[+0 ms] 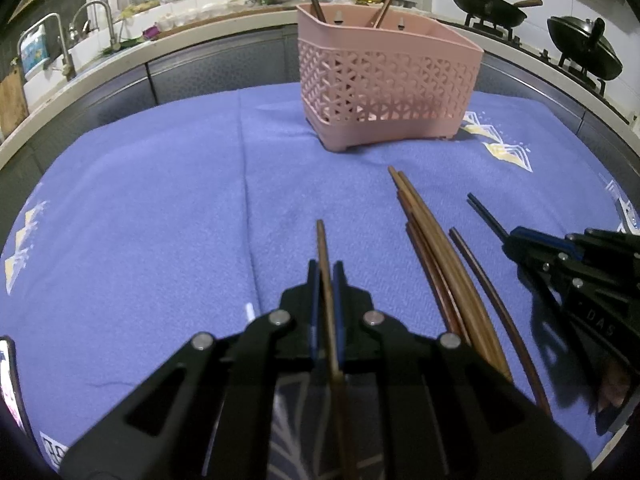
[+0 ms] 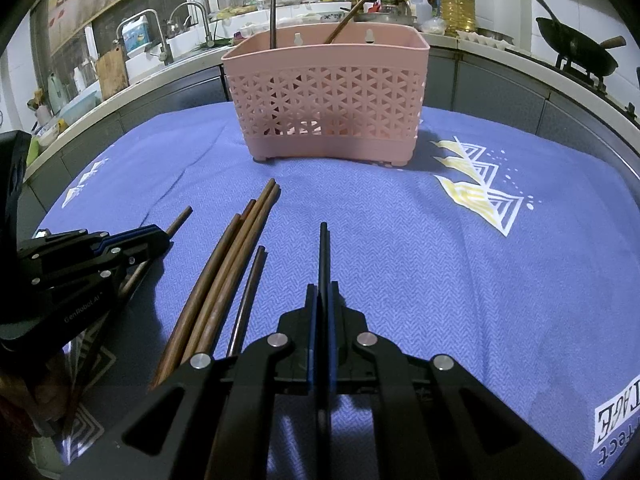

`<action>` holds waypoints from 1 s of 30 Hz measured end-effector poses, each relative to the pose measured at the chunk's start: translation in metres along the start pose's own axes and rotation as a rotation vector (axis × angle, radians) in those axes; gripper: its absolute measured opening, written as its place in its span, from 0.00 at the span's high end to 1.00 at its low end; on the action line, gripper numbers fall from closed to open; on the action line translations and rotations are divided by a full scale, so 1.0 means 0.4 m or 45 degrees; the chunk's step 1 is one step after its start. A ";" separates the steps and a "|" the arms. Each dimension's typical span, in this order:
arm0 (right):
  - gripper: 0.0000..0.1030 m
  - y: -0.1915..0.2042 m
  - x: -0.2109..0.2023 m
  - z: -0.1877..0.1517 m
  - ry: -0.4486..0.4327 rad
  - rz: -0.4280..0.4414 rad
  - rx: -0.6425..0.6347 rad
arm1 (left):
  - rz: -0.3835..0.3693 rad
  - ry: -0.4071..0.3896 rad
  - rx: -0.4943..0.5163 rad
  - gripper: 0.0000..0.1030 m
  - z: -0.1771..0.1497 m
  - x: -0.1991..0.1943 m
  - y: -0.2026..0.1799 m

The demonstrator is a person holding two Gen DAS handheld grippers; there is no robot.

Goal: Organize utensils

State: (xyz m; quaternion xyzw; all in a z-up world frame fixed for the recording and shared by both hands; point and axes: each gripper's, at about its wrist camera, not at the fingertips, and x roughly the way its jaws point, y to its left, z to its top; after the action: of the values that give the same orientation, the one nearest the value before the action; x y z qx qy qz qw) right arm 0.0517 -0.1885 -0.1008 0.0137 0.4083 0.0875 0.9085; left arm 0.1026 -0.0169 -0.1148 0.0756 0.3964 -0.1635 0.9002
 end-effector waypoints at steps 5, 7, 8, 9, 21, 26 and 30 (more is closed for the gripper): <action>0.95 0.001 0.001 0.002 0.004 0.004 0.000 | -0.033 0.003 -0.015 0.94 0.001 -0.001 0.012; 0.95 0.002 0.000 0.002 0.004 0.005 0.002 | -0.042 0.004 -0.021 0.94 0.002 -0.001 0.016; 0.95 0.002 0.000 0.002 0.005 0.005 0.002 | -0.044 0.004 -0.022 0.94 0.002 -0.001 0.016; 0.95 0.003 0.000 0.002 0.005 0.005 0.002 | -0.045 0.004 -0.022 0.94 0.002 -0.001 0.016; 0.95 0.004 0.003 0.009 0.030 0.000 0.003 | -0.042 0.006 -0.018 0.94 0.002 -0.001 0.017; 0.93 0.006 0.003 0.014 0.056 -0.008 0.004 | 0.053 0.006 0.032 0.76 0.001 -0.004 0.004; 0.93 0.006 0.002 0.015 0.069 -0.011 0.006 | 0.056 0.018 0.015 0.68 0.001 -0.005 0.021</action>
State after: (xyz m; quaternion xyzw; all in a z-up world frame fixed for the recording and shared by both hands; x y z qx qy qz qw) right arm 0.0565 -0.1857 -0.0972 0.0117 0.4330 0.0830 0.8975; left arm 0.1046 -0.0085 -0.1132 0.0907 0.4002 -0.1453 0.9003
